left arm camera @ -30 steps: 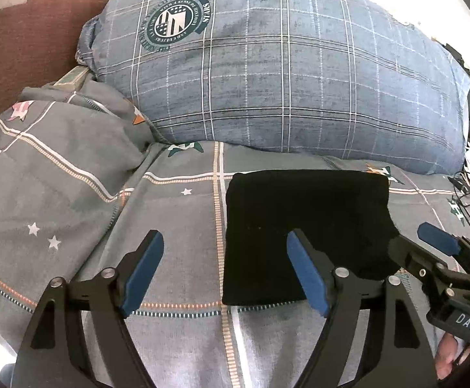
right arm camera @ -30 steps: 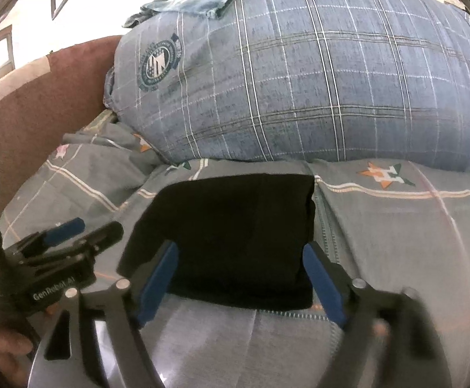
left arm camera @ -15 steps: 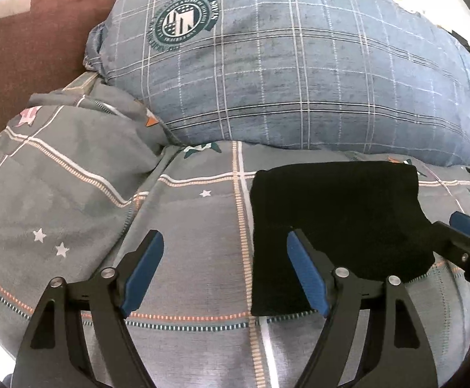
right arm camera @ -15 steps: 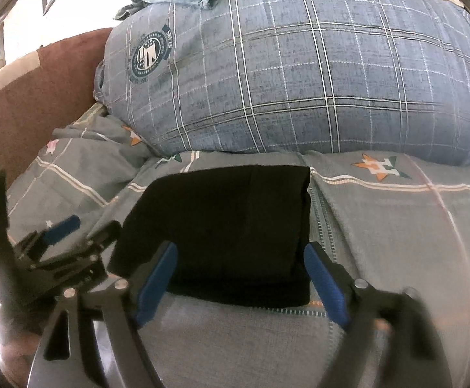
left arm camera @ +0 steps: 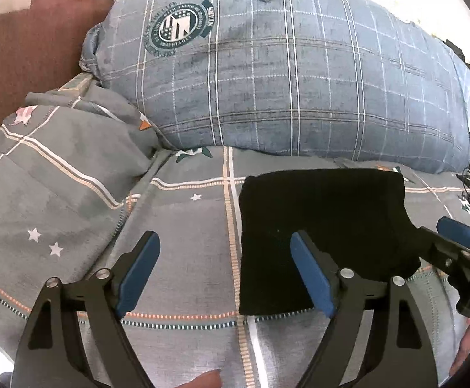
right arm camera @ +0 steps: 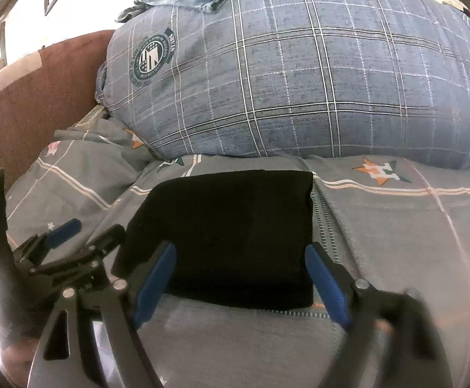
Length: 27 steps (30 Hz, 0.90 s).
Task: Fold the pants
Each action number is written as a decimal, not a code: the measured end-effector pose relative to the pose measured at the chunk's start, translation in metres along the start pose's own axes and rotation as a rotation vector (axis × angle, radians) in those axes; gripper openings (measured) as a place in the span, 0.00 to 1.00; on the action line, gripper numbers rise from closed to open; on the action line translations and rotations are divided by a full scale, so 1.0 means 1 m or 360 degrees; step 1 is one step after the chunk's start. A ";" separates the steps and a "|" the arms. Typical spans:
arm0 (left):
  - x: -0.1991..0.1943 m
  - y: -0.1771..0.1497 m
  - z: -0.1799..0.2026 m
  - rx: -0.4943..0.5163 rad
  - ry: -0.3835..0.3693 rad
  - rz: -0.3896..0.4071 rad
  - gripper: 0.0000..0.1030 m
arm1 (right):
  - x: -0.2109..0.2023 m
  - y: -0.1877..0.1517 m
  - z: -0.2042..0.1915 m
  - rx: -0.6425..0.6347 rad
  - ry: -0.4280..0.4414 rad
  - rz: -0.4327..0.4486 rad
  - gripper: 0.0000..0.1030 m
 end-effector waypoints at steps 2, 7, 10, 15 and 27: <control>0.000 0.000 0.000 0.0007 0.0009 0.0002 0.81 | -0.001 0.000 0.001 0.0011 0.0002 0.0001 0.81; 0.001 -0.001 0.003 0.0008 -0.0013 -0.0008 0.81 | 0.000 -0.001 0.005 0.0028 -0.0001 -0.0004 0.81; -0.001 -0.001 0.005 0.0024 -0.0004 0.0006 0.81 | -0.001 0.002 0.006 0.0025 0.0003 0.0015 0.81; 0.000 -0.001 0.010 0.0054 -0.0001 0.0013 0.81 | 0.000 0.003 0.007 0.0015 -0.0008 0.0031 0.81; 0.005 -0.004 0.010 0.0050 0.0023 -0.0005 0.81 | 0.009 -0.004 0.009 0.0036 0.0008 -0.0008 0.81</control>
Point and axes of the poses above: each gripper's, at about its wrist camera, not at the fingertips, and x roughly the way its jaws point, z to its right, y to its top, the point moved 9 cm from there along x, roughly the way its jaws point
